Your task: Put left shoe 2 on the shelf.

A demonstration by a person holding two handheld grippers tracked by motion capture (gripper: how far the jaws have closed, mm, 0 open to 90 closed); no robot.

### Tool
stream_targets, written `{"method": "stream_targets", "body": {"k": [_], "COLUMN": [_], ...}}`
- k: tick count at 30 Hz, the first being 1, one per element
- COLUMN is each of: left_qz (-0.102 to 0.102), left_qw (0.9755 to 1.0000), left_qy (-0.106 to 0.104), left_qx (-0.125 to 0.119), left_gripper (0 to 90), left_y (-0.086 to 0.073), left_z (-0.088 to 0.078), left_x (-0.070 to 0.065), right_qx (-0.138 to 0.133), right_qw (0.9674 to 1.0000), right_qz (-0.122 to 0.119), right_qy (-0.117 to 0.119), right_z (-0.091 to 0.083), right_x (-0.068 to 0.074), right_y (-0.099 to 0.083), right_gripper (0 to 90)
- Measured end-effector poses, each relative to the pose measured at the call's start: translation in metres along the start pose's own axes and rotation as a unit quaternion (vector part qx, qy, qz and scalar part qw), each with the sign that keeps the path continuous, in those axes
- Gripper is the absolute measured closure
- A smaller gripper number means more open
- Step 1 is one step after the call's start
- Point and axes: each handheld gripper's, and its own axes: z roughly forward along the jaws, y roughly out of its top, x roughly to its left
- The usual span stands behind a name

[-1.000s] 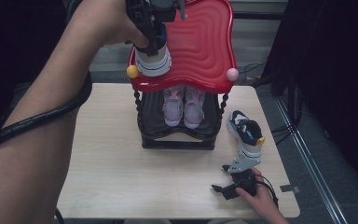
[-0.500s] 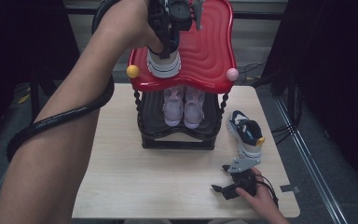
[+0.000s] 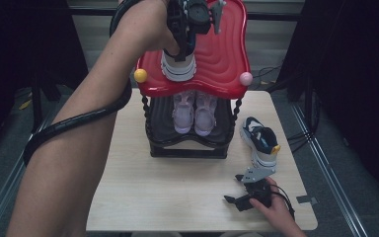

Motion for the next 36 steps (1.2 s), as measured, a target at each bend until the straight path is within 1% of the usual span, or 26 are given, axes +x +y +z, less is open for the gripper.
{"method": "stream_targets", "body": {"k": [1,4,10,12,14,16,17,20,26,32,36], "left_qz": [0.001,0.004,0.002,0.005,0.005,0.008,0.009,0.006,0.005,-0.006,-0.021], "left_qw": [1.0000,1.0000,1.0000,1.0000,1.0000,0.9999,0.9998,0.9999,0.9998,0.9999,0.9997], "left_qy": [0.003,0.001,0.001,0.003,0.006,0.014,0.015,0.012,0.016,0.014,0.011], "left_qx": [0.000,0.001,-0.002,0.002,0.000,0.000,0.003,0.000,-0.004,-0.007,-0.010], "left_gripper": [73.7,73.4,73.1,73.0,72.8,72.6,72.5,72.5,72.1,71.4,69.6], "left_y": [-0.0003,-0.0007,-0.0009,-0.0004,-0.0001,0.0008,0.0013,0.0026,0.0006,-0.0009,-0.0032], "left_z": [0.0009,0.0035,0.0049,0.0048,0.0047,0.0043,0.0041,0.0047,0.0057,0.0063,0.0065], "left_x": [0.0005,0.0007,0.0011,0.0012,0.0014,0.0020,0.0022,0.0027,0.0029,0.0027,0.0038], "right_qx": [0.000,0.000,0.000,0.000,0.000,0.000,0.000,0.000,0.000,0.000,0.000], "right_qw": [1.0000,1.0000,1.0000,1.0000,1.0000,1.0000,1.0000,1.0000,1.0000,1.0000,1.0000], "right_qz": [0.000,0.000,0.000,0.000,0.000,0.000,0.000,0.000,0.000,0.000,0.000], "right_qy": [0.000,0.000,0.000,0.000,0.000,0.000,0.000,0.000,0.000,0.000,0.000], "right_z": [0.0000,0.0000,0.0000,0.0000,0.0000,0.0000,0.0000,0.0000,0.0001,0.0000,0.0001], "right_x": [0.0000,0.0000,-0.0001,-0.0001,-0.0001,0.0000,0.0000,0.0000,-0.0001,-0.0001,-0.0001], "right_y": [0.0000,0.0000,0.0000,0.0000,0.0000,0.0000,0.0000,0.0000,0.0000,0.0000,0.0000], "right_gripper": [12.7,12.7,12.7,12.7,12.7,12.7,12.7,12.7,12.7,12.7,12.7]}}
